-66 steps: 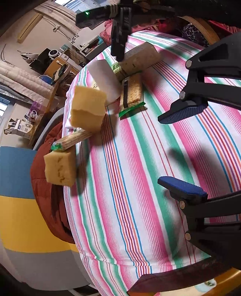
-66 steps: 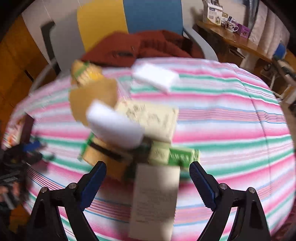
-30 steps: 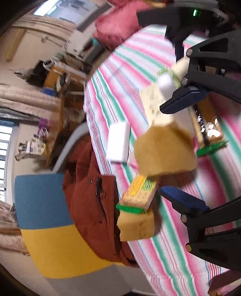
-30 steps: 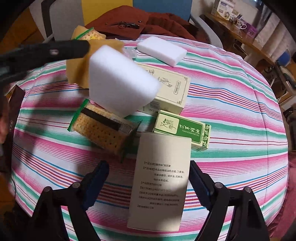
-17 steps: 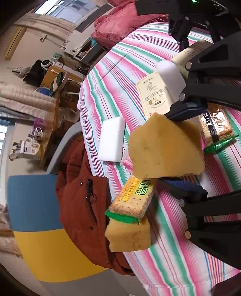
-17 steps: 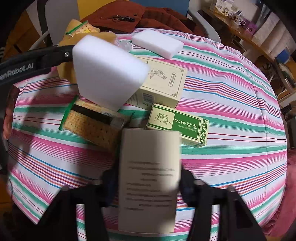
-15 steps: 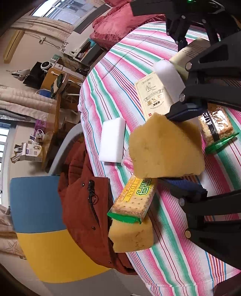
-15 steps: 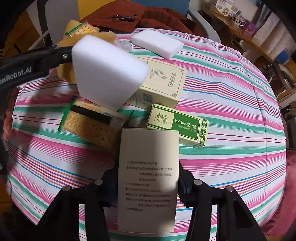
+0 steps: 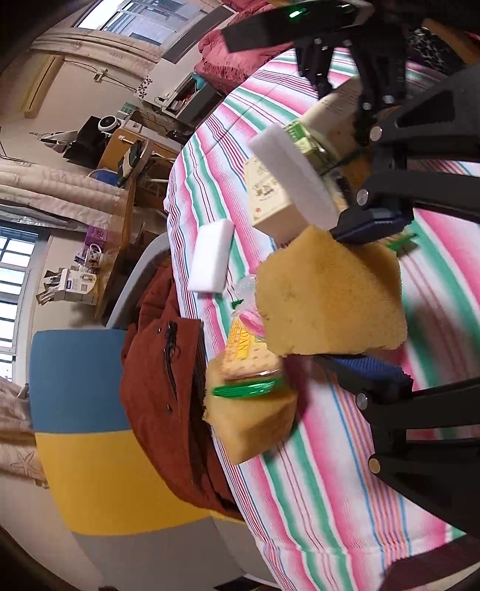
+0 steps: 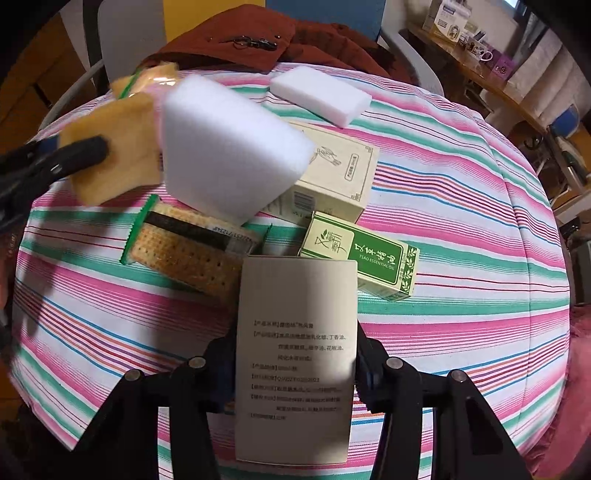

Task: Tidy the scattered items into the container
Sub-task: 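Grasp the yellow sponge with the left tool while the right tool reaches toward the pink roller, then grasp the clear pink hair roller with the right tool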

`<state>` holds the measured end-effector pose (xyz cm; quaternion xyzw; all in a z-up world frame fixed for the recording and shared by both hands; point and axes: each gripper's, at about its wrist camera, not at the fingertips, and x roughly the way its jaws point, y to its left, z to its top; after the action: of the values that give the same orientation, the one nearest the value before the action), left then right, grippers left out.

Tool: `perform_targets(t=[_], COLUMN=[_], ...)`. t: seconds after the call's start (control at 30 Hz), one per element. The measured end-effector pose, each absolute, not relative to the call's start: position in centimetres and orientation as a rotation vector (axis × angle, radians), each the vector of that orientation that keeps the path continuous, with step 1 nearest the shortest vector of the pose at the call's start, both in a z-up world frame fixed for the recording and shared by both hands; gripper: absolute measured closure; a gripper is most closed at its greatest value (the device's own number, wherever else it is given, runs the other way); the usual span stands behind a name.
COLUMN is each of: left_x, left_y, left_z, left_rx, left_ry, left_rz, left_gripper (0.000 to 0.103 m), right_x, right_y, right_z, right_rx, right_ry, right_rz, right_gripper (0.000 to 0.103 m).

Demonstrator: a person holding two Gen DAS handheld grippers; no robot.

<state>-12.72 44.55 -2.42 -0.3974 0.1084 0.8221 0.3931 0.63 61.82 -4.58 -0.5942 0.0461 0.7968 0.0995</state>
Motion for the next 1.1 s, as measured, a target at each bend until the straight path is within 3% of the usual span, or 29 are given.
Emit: perform_targets(t=[0.43, 0.7, 0.77, 0.8, 0.83, 0.97, 1.1], left_x=[-10.3, -8.4, -7.7, -7.3, -6.9, -5.7, -4.7], left_y=[35.5, 31.9, 31.0, 30.7, 30.4, 29.2, 28.6], left_z=[-5.0, -4.2, -4.3, -4.3, -4.3, -4.3, -4.5], left_rx=[-1.184, -1.152, -1.151, -1.143, -1.133, -1.114, -1.094], left_ry=[0.212, 0.201, 0.184, 0.187, 0.190, 0.184, 0.200], left_rz=[2.094, 2.109, 2.095, 2.096, 2.095, 2.080, 2.064], left_gripper=[0.051, 0.051, 0.051, 0.051, 0.051, 0.051, 0.051], right_x=[0.9, 1.7, 2.3, 2.5, 2.9, 4.0, 2.6], right_y=[60.0, 58.0, 57.7, 57.5, 57.2, 56.6, 54.0], right_z=[-4.7, -3.1, -2.8, -2.5, -2.0, 0.2, 1.0], right_rx=[-1.723, -1.657, -1.625, -1.589, -1.546, -1.337, -1.278], right_ry=[0.169, 0.244, 0.285, 0.280, 0.276, 0.360, 0.776], right_rz=[2.374, 2.427, 2.423, 2.405, 2.408, 2.438, 2.690], right_gripper=[0.051, 0.050, 0.038, 0.017, 0.009, 0.009, 0.009])
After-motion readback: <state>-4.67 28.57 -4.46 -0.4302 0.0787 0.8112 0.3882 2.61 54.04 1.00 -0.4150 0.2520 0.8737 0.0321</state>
